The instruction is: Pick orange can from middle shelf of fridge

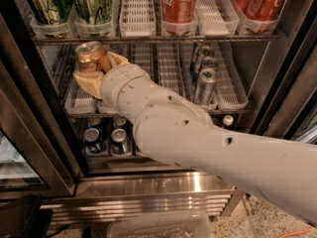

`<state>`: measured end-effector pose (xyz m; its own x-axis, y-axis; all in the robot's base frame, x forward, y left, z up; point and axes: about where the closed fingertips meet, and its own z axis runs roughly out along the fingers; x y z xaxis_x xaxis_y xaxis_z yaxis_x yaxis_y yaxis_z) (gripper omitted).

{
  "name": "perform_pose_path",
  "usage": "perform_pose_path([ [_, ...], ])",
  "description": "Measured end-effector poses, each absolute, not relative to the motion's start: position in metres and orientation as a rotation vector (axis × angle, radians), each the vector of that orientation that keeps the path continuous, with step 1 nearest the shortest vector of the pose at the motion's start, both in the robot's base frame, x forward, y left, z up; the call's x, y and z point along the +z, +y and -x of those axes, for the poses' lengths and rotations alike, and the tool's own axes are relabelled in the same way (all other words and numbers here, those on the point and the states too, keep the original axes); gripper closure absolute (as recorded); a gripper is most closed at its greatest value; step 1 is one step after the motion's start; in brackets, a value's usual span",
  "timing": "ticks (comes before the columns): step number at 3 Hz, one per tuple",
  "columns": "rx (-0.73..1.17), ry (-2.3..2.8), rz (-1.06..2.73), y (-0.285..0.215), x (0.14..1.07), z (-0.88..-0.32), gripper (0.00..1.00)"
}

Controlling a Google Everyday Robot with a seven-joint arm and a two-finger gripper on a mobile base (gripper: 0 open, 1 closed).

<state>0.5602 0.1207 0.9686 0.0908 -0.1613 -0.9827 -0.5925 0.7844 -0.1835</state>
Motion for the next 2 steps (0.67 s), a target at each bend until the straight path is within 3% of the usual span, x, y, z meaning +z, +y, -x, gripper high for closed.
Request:
perform_pose_path([
  [2,0.362,1.471,0.627,0.1181,0.9699,-0.5523,1.00],
])
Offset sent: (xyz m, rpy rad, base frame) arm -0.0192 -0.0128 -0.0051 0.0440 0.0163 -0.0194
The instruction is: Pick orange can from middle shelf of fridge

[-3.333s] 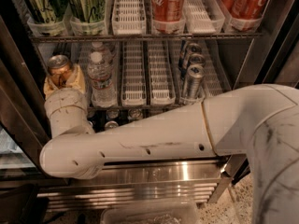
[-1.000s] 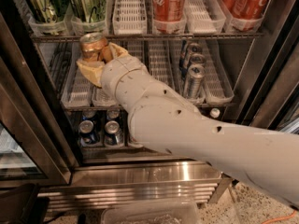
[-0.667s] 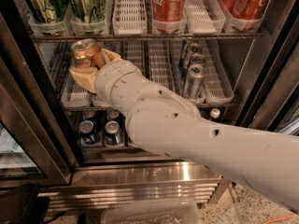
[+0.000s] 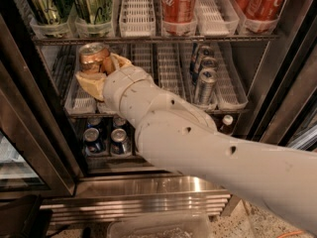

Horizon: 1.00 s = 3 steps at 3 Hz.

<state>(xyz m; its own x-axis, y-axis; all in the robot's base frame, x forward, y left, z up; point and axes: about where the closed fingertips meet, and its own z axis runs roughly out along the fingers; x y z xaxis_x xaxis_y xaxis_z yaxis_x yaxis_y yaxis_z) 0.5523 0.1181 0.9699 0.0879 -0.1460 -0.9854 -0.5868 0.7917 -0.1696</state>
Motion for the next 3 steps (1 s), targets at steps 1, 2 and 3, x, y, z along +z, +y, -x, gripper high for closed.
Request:
perform_pose_path([
  [1,0.377,1.460,0.558,0.107,0.967,-0.526,1.00],
  [2,0.412,1.441,0.437,0.089,0.955,-0.490,1.00],
  [3,0.428,1.375,0.297,0.066,0.962,-0.470,1.00],
])
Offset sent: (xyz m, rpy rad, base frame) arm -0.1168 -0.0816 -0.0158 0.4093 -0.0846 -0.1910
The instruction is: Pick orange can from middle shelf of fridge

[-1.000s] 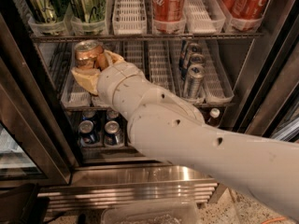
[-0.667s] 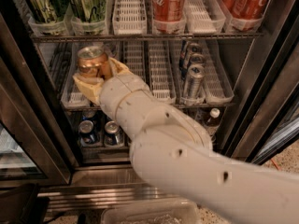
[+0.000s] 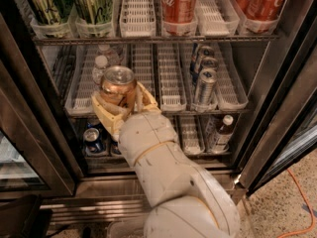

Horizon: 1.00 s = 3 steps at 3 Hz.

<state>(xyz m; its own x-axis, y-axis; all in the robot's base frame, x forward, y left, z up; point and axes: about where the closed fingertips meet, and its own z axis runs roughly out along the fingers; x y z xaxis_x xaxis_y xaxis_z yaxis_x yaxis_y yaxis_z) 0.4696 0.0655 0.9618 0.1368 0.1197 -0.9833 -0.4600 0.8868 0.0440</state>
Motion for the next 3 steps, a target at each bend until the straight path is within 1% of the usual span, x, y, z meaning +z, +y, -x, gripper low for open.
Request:
perform_pose_path([
  [2,0.407,1.183,0.010,-0.013,1.008,-0.456,1.00],
  [3,0.411,1.160,-0.087,-0.038,1.004,-0.459,1.00],
])
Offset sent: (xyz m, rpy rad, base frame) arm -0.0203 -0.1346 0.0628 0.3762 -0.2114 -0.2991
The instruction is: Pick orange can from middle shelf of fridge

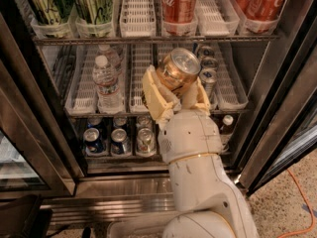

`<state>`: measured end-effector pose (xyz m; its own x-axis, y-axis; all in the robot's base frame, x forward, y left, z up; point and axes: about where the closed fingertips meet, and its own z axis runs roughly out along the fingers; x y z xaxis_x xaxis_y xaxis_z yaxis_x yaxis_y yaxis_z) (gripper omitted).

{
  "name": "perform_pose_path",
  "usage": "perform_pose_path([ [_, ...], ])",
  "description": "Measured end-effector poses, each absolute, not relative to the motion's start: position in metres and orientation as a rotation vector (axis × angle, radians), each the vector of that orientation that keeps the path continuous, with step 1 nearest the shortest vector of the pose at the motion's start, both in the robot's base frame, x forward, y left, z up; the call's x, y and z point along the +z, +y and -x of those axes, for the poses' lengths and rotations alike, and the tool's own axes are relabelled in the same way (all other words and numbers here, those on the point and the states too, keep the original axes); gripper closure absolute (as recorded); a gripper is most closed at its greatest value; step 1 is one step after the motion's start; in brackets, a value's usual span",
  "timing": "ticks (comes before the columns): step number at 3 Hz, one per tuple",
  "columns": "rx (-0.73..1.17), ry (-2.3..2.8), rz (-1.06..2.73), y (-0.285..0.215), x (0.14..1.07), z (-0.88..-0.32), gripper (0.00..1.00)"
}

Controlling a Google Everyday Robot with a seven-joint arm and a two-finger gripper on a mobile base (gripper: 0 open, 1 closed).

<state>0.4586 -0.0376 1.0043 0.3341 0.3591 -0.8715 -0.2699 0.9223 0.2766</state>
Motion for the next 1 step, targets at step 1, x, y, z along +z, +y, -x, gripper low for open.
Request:
perform_pose_path([
  [1,0.411,1.160,-0.088,-0.0376,1.0043,-0.4586,1.00],
])
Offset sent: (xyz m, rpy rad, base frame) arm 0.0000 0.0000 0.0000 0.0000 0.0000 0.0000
